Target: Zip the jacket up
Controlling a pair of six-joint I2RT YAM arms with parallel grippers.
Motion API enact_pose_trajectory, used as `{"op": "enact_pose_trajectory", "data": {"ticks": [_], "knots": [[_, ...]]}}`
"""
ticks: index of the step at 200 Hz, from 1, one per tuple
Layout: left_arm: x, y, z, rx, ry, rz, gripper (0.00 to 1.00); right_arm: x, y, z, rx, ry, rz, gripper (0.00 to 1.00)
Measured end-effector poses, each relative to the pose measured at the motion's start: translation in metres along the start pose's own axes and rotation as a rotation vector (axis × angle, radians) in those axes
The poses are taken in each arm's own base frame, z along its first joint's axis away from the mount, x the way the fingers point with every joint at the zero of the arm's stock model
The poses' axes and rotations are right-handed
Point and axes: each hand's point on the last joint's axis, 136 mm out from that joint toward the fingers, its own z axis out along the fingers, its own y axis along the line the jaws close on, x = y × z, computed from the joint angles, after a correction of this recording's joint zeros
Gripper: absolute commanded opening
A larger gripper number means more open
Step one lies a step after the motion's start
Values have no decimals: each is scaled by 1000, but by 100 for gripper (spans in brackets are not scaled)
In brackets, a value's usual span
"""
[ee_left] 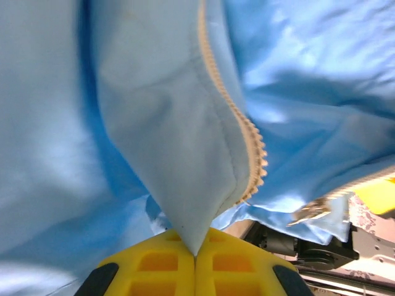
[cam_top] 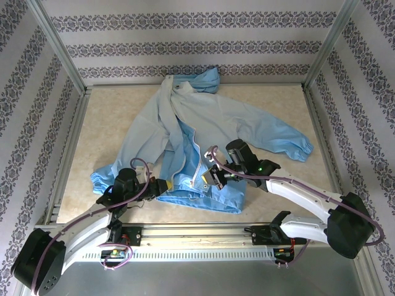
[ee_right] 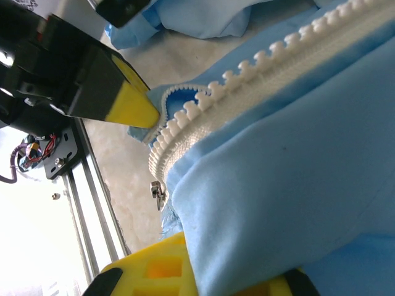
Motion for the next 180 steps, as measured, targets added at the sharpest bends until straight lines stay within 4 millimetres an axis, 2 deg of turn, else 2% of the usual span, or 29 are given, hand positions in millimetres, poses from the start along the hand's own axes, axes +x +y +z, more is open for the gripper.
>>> {"op": "enact_pose_trajectory", "data": {"ticks": [40,99,127,180], "knots": [[-14,-47,-2,93,-54,120,0,-1,3,-4,-2,-8,-13,0],[-26,-90,3,188,-112,304,0,-5,11,-13,-37,-29,-20,0],[-27,-102,9,217,-126,362,0,-8,10,-17,-54,-44,-10,0],[-19,-110,24,250,-101,424,0,-16,7,-27,-83,-78,12,0]]}}
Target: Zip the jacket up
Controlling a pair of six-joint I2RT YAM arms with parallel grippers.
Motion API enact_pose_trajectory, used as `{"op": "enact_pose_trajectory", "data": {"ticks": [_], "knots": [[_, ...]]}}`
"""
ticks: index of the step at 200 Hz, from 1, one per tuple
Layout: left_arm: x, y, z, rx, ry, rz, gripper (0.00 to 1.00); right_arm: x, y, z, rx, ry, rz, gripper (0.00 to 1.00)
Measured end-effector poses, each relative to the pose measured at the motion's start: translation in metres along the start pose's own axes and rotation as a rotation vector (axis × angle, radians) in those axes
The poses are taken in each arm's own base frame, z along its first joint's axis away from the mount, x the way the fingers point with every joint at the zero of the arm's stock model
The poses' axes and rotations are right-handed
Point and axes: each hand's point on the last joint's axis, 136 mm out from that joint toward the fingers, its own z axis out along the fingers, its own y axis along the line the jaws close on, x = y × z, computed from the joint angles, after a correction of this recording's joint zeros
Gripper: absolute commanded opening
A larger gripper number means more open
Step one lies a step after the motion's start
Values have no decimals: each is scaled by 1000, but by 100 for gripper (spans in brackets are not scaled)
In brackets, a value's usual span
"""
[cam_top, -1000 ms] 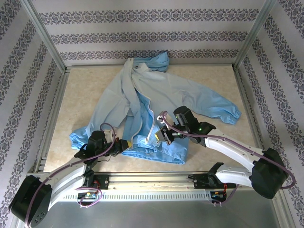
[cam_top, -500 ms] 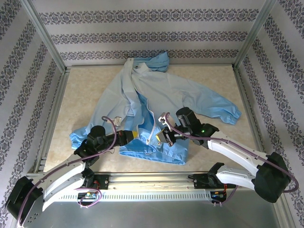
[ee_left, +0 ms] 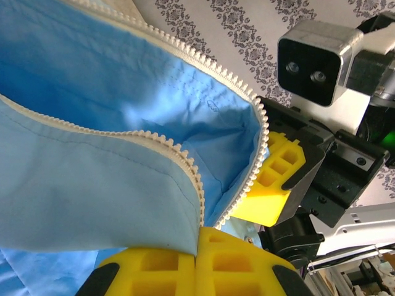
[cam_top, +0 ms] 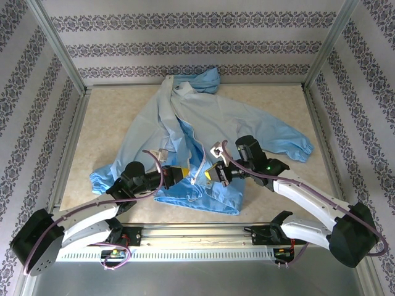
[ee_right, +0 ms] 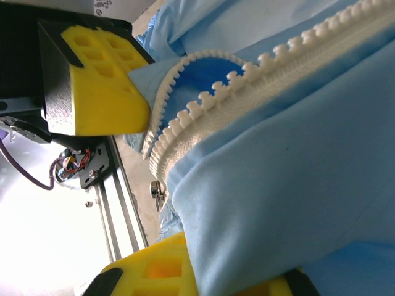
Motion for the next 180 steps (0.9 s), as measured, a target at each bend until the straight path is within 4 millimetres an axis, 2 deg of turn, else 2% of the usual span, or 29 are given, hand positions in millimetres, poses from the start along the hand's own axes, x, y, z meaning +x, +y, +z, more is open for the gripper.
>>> {"op": "enact_pose_trajectory", "data": {"ticks": [113,180], "knots": [[-7,-8,8,33,-18,68,0,-5,-2,-6,-14,-20,17,0],[-11,-13,8,50,-35,84,0,-15,-3,-12,-21,-47,34,0]]}}
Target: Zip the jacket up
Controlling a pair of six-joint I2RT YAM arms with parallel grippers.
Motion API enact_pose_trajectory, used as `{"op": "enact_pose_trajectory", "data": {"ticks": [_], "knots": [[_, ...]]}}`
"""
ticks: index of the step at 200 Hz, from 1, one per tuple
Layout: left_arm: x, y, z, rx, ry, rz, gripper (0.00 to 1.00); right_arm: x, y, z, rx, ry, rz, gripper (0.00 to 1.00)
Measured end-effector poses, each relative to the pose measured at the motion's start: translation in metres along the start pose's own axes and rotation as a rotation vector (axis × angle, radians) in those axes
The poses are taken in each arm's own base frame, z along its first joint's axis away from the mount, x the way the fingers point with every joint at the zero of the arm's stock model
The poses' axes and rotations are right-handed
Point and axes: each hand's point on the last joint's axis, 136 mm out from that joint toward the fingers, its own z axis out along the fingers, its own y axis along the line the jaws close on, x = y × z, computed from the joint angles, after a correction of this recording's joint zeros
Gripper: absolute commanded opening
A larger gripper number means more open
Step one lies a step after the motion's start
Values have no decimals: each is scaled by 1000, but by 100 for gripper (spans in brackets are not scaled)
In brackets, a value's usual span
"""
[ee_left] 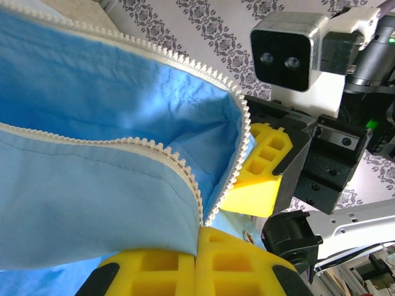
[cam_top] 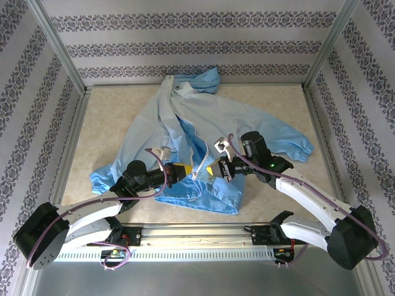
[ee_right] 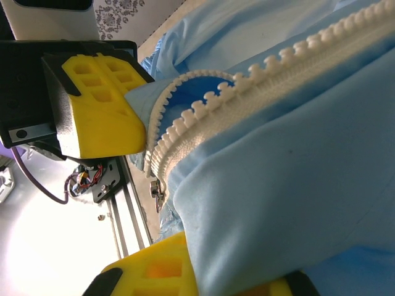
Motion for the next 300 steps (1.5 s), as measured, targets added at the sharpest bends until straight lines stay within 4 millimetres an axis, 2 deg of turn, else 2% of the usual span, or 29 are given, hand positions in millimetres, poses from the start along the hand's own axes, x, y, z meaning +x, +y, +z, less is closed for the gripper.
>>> {"op": "enact_pose_trajectory", "data": {"ticks": [98,161,252,300], "knots": [[-5,3,-2,-10,-44,7,0,-6,6,-1,-30,-20,-16,0],[-11,-6,-3,25,-69,3,0,-8,8,-3,-31,-31,-26,0],[1,-3,-1,56,-38,-29,0,-9,6,-3,-27,-34,-7,0],[0,-4,-2,67,-44,-38,0,-9,6,-3,-27,-34,-4,0]]}}
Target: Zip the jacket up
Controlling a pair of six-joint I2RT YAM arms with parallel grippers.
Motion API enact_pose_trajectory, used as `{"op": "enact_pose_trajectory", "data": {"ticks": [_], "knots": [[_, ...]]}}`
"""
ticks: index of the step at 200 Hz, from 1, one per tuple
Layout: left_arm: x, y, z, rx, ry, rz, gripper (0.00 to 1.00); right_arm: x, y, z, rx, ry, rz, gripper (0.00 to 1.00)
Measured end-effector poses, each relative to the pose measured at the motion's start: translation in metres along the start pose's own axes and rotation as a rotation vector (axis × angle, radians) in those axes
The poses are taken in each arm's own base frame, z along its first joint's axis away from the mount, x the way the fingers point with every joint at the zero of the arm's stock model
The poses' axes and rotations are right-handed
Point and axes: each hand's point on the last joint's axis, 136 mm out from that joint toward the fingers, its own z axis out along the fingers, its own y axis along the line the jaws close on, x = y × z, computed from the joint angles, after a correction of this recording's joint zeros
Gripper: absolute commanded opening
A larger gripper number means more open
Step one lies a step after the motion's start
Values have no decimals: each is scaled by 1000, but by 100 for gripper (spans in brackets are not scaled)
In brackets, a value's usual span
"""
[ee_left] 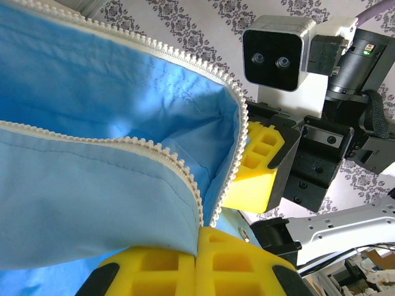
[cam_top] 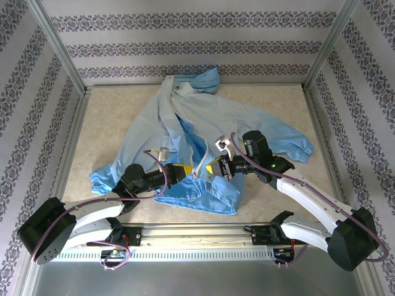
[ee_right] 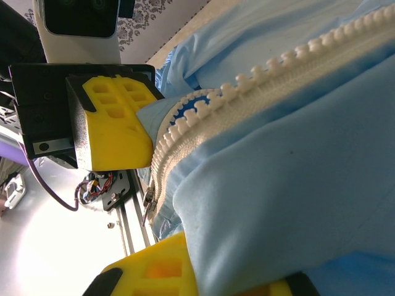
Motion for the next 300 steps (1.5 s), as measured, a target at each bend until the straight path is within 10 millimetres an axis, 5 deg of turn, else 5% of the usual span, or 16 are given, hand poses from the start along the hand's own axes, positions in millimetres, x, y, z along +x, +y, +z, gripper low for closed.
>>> {"op": "enact_pose_trajectory", "data": {"ticks": [300], "knots": [[-22,-9,5,-19,-3,11,0,-14,-6,-15,47,-54,-34,0]]}}
